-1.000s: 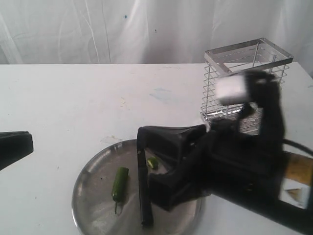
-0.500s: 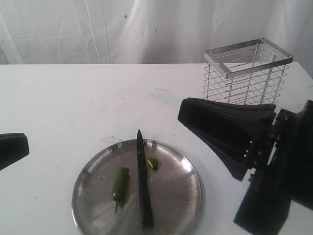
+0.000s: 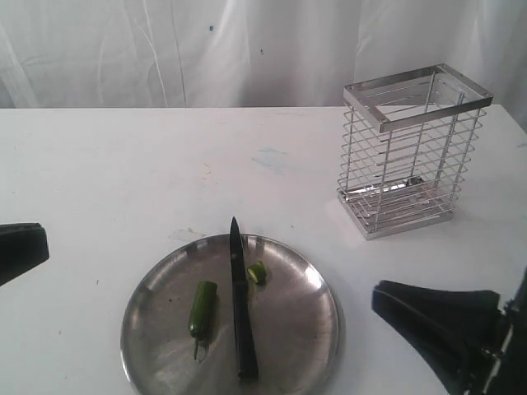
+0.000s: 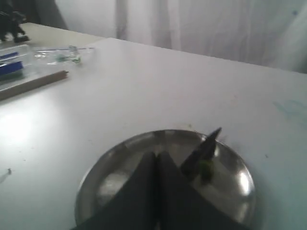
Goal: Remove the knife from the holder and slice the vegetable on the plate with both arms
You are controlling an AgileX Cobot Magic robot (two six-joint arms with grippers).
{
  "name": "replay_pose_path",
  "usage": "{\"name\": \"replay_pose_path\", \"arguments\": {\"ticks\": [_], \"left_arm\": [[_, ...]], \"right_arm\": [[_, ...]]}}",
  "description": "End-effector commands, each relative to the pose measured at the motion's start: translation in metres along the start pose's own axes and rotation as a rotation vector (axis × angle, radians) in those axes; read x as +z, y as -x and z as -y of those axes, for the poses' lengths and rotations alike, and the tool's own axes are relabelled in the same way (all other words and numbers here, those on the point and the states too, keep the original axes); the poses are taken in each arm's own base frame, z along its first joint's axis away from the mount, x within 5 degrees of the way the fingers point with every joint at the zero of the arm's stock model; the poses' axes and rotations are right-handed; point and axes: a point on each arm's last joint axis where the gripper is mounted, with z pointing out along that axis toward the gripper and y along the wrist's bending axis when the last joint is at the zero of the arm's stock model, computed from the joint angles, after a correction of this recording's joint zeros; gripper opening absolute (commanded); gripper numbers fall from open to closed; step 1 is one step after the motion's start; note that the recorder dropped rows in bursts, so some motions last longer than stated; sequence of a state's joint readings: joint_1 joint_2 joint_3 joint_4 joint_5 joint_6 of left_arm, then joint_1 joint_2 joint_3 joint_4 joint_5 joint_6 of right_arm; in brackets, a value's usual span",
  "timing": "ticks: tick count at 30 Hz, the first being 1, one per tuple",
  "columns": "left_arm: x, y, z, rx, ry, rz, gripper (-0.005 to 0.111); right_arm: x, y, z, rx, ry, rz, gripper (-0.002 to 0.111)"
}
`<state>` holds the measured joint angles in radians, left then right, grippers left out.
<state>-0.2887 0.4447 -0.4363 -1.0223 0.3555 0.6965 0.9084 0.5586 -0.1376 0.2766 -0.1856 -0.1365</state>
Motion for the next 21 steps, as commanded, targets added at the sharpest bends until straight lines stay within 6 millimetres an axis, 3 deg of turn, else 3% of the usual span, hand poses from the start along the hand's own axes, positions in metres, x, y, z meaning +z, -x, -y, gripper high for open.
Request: {"name": "replay_pose_path", "arguments": {"ticks": [1, 11, 21], "left_arm": [[-0.001, -0.002, 0.001, -0.008, -0.012, 0.000, 0.000], [-0.001, -0.002, 0.001, -0.008, -0.011, 0.001, 0.000], [-0.001, -0.002, 0.001, -0.008, -0.011, 0.001, 0.000]], "right_arm": [[-0.018, -0.028, 0.014, 0.080, -0.101, -0.005, 0.000], [-0.046, -0.043, 0.021, 0.094, -0.235, 0.008, 0.000], [-0.049, -0.044, 0.020, 0.098, -0.241, 0.017, 0.000]]}}
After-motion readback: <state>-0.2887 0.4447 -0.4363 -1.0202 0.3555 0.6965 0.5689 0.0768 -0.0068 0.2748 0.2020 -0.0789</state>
